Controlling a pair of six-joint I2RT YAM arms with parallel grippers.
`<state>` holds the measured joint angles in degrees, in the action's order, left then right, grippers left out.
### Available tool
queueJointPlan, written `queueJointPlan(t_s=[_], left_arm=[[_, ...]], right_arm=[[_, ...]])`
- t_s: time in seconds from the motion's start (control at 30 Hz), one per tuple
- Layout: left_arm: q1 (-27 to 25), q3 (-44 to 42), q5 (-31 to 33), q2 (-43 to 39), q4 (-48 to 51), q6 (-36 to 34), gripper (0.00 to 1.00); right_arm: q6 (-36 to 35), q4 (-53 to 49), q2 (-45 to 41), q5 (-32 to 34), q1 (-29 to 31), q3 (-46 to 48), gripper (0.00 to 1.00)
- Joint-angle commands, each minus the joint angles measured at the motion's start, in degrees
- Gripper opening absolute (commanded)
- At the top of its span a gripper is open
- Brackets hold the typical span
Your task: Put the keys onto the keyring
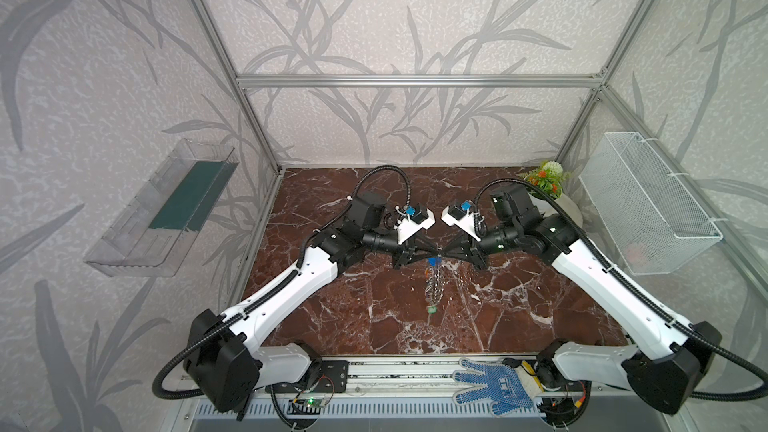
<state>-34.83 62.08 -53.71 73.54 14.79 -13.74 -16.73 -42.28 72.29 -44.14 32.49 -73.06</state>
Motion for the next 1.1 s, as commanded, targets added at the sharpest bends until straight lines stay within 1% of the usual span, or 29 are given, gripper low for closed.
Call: queueJointPlan(t_s=[0.0, 0.27, 0.33, 0.43, 0.47, 0.53, 0.57, 0.6, 0.67, 0.77, 0.87, 0.9, 0.93, 1.0, 1.07], left_arm=[[-0.2, 1.8, -0.4, 0.6, 0.1, -0.6, 0.19], [-1.0, 2.4, -0.3, 1.4, -0.5, 0.1, 0.18], [-1.2, 2.6, -0.1, 1.7, -0.4, 0.1, 0.16], [-1.7, 2.8, -0.2, 2.0, 0.0, 0.0, 0.15], [-1.8, 2.8, -0.1, 2.0, 0.0, 0.1, 0.13], [-2.0, 2.8, -0.3, 2.0, -0.2, 0.4, 0.06], [-2.0, 2.6, -0.3, 2.0, -1.0, 1.2, 0.02], [-1.9, 2.4, -0.1, 1.9, -1.9, 2.2, 0.0], [-2.0, 1.2, 0.9, 1.3, -5.4, 6.1, 0.0], [-2.0, -0.5, 4.2, 0.1, -11.1, 13.5, 0.0], [-2.0, -2.7, 6.2, -1.9, -15.5, 18.9, 0.0], [-2.0, -3.8, 6.7, -2.8, -17.1, 20.2, 0.0], [-2.1, -5.1, 7.3, -3.9, -19.1, 21.5, 0.0], [-2.2, -7.1, 8.0, -5.6, -22.2, 23.3, 0.0], [-2.3, -8.4, 9.0, -7.0, -24.0, 25.0, 0.0]], right_arm=[[0.7, 2.6, -1.9, -3.0, -0.3, -0.3, 0.0], [0.7, 2.5, -2.0, -3.1, -0.4, -0.2, 0.0], [0.7, 2.5, -1.9, -3.1, -0.3, -0.2, 0.0], [0.9, 2.7, -1.8, -3.2, -0.6, -0.1, 0.0], [1.0, 2.9, -1.8, -3.4, -0.7, -0.1, 0.0], [1.0, 2.7, -1.6, -3.5, -0.7, -0.2, 0.0], [1.1, 2.8, -1.6, -3.5, -0.7, -0.2, 0.0], [1.2, 2.8, -1.5, -3.4, -0.7, -0.1, 0.0], [1.6, 2.9, -1.7, -3.3, -0.8, 0.0, 0.0], [3.1, 4.4, -2.4, -2.4, -1.2, 0.8, 0.0], [4.2, 5.1, -2.9, -2.9, -1.6, 1.1, 0.0], [4.4, 5.2, -3.0, -3.3, -1.7, 1.0, 0.01], [4.8, 5.4, -3.2, -3.6, -1.7, 0.8, 0.05], [5.3, 5.6, -3.6, -3.7, -1.7, 0.6, 0.09], [5.7, 5.7, -4.1, -3.7, -1.6, 0.5, 0.13]])
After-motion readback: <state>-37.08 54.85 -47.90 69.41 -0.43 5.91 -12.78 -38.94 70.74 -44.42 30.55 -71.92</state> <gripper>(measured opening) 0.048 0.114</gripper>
